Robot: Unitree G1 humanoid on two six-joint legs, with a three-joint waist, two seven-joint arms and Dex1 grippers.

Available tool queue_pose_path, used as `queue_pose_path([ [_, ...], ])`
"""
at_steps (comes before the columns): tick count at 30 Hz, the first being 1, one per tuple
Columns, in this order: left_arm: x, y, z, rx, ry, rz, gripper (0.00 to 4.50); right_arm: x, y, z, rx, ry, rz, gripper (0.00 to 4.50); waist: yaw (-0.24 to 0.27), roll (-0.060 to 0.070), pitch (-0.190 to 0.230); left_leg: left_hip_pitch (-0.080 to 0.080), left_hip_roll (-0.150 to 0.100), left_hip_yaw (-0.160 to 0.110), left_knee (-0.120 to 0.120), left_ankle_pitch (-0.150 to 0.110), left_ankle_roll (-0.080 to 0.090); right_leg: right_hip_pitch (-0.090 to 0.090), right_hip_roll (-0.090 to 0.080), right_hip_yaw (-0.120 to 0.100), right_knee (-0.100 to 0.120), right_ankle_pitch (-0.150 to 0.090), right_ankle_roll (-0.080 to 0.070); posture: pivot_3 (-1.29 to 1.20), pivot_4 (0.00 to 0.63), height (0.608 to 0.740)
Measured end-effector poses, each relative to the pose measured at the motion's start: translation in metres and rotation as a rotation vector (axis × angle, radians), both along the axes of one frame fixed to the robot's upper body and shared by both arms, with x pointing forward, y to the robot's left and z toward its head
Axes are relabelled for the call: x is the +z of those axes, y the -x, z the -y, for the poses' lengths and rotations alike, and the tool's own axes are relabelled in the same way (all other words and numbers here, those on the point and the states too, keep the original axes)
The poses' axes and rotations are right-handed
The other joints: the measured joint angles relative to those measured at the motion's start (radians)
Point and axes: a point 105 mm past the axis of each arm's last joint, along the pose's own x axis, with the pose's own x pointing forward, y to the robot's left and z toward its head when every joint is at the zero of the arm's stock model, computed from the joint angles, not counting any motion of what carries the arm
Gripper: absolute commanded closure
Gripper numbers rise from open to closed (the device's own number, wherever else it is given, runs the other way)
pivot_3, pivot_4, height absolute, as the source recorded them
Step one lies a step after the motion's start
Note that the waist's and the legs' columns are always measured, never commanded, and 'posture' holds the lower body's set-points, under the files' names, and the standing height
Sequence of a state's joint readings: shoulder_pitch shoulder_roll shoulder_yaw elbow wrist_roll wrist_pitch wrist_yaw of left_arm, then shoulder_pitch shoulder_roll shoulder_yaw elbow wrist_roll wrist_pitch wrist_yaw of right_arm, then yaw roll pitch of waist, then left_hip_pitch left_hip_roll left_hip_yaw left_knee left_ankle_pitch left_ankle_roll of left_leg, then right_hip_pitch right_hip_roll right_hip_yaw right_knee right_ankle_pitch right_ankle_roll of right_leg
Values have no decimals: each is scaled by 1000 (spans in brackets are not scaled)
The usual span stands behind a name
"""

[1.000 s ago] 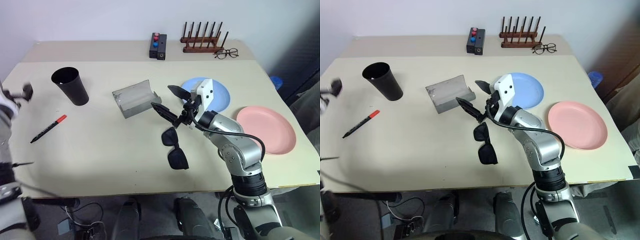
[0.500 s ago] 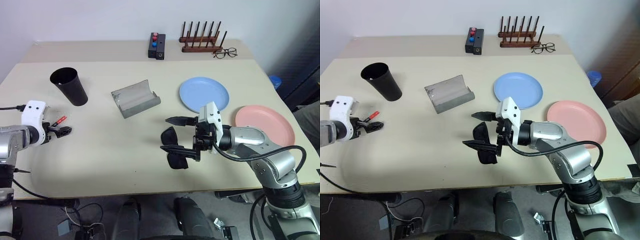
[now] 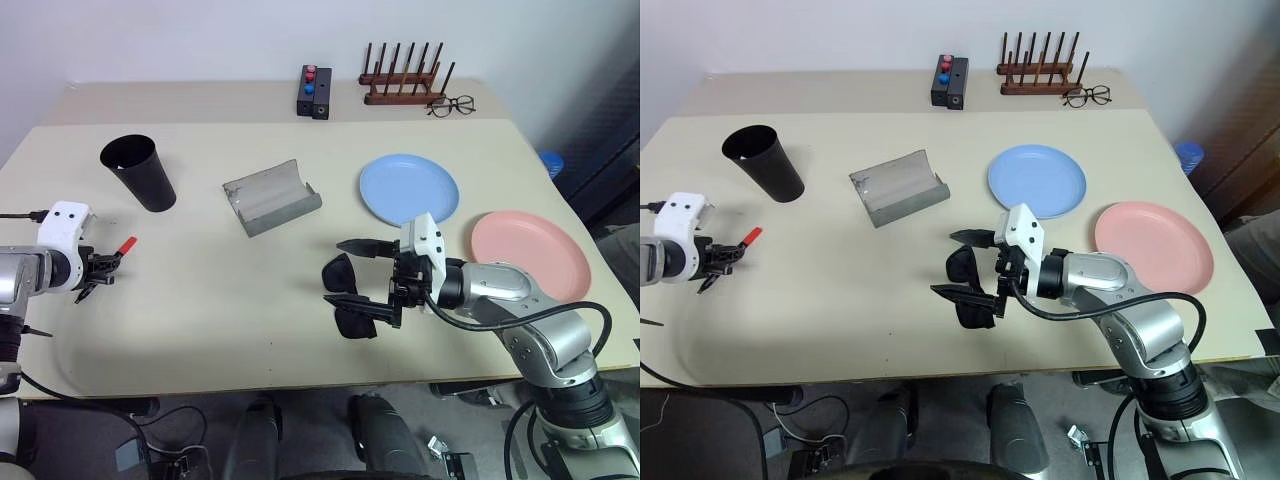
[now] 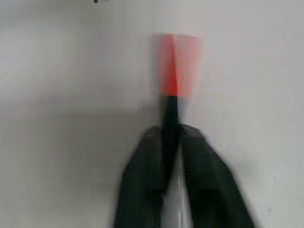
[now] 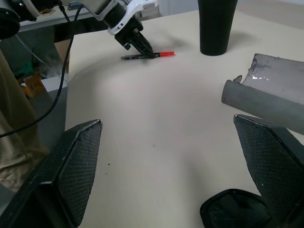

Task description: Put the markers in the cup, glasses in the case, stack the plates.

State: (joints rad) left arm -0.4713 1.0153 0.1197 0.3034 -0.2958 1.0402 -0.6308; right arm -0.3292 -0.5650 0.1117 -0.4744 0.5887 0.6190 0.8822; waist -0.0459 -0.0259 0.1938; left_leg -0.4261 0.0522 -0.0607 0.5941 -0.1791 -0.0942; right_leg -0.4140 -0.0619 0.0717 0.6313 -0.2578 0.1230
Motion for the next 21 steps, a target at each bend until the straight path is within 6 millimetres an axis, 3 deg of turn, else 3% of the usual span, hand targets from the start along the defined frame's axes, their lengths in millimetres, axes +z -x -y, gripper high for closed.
queue_pose_path([
  [5, 2, 3, 6, -19, 15, 37, 4419, -1, -2, 1, 1, 7, 13, 0, 2, 0, 0, 0, 0, 0, 0, 0, 0, 0, 0, 0, 0, 0, 0, 0, 150, 738],
  [9, 22, -1, 29, -99, 102, 164, 4419, -1, -5, 0, 2, 6, 22, 0, 6, -1, 0, -1, 0, 0, 1, 0, 0, 0, 0, 0, 0, 0, 0, 0, 150, 738],
  [13, 77, -8, 68, -257, 213, 460, 4419, 9, -14, -8, -11, -32, 60, 0, 5, -1, 0, -1, 0, 0, 2, 0, 0, 1, 0, 0, 0, 0, 0, 0, 150, 738],
  [16, 137, -18, 86, -314, 225, 772, 4419, 22, -23, -19, -25, -89, 96, 0, 7, -1, 0, 0, 0, -1, 3, 0, 0, 2, 0, 0, 1, 1, 2, 0, 150, 738],
  [18, 172, -24, 76, -242, 172, 934, 4419, 32, -26, -28, -33, -131, 126, 0, 5, -1, 0, 0, 0, -1, 2, 0, 0, 2, 0, 0, 1, 2, 4, 0, 150, 738],
  [21, 192, -38, 50, -62, -12, 1057, 4419, 43, -37, -38, -87, -210, 142, 0, 0, 0, 0, 1, 0, -1, 2, 0, 0, 2, 1, 0, 1, 3, 5, 0, 150, 738],
])
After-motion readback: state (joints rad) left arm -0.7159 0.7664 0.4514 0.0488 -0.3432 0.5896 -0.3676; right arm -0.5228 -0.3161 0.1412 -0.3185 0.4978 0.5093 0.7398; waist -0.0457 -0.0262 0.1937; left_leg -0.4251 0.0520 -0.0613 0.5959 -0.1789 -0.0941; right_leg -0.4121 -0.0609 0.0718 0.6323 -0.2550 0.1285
